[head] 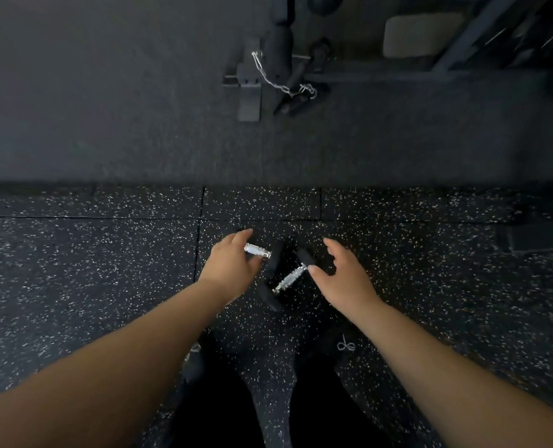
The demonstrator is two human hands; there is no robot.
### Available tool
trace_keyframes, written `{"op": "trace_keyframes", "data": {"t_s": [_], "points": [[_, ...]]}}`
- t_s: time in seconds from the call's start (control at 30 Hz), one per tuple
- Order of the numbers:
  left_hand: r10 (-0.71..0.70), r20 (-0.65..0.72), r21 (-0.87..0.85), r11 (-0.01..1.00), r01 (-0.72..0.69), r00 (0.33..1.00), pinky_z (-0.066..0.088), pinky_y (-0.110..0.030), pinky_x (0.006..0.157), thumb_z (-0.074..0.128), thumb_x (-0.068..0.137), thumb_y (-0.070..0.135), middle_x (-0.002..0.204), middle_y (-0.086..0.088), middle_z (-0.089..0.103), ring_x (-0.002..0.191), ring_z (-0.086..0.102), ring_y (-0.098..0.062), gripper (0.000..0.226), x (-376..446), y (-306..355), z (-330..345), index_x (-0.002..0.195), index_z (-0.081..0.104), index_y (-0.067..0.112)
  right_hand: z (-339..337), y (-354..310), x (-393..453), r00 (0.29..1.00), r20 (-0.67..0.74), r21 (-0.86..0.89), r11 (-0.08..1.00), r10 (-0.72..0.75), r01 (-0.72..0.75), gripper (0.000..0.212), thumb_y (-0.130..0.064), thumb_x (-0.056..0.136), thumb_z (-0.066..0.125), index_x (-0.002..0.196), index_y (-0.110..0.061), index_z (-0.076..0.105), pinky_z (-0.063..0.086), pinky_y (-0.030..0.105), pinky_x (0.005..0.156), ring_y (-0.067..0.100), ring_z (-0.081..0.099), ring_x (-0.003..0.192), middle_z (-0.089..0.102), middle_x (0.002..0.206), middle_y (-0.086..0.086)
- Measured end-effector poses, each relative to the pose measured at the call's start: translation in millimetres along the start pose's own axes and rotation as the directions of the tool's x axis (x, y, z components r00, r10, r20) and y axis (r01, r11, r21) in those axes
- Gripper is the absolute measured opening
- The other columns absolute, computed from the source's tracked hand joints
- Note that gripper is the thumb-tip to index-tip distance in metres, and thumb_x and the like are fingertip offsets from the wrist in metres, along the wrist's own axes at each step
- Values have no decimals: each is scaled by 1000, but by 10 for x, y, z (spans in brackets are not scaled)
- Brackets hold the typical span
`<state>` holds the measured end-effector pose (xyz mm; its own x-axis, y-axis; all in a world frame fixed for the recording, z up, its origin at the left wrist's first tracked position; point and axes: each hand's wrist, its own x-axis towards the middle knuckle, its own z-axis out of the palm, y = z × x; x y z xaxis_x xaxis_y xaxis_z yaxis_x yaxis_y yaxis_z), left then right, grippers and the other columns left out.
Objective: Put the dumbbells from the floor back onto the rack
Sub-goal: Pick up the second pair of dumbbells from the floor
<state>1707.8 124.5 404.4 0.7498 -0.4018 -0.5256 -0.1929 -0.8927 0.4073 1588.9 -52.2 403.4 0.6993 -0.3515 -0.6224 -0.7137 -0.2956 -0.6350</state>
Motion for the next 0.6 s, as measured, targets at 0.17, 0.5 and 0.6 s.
{"op": "trace_keyframes", "data": {"t_s": [0.17,0.5,0.6], "points": [[-22,52,24,1000,21,998,29,-45,113,54,90,35,143,-7,44,130,39,-28,62,576,-488,421,146,28,23,570,381,391,995,-23,79,993,92,-90,65,-37,88,59,146,-28,30,33,33,107,18,39,133,36,149,0],[107,149,44,992,-114,983,29,-42,111,54,90,40,151,-2,35,137,32,-24,63,1803,-1714,1732,145,24,32,2210,1386,1639,946,-98,334,906,309,-261,63,-30,88,62,144,-22,35,40,31,104,18,47,126,45,143,3],[187,170,71,977,-201,968,28,-40,110,54,89,45,151,0,35,138,31,-21,65,2173,-2042,2079,145,23,34,2662,1752,1985,916,-143,397,870,374,-293,63,-25,88,64,143,-26,34,44,37,102,22,51,121,44,140,6]]}}
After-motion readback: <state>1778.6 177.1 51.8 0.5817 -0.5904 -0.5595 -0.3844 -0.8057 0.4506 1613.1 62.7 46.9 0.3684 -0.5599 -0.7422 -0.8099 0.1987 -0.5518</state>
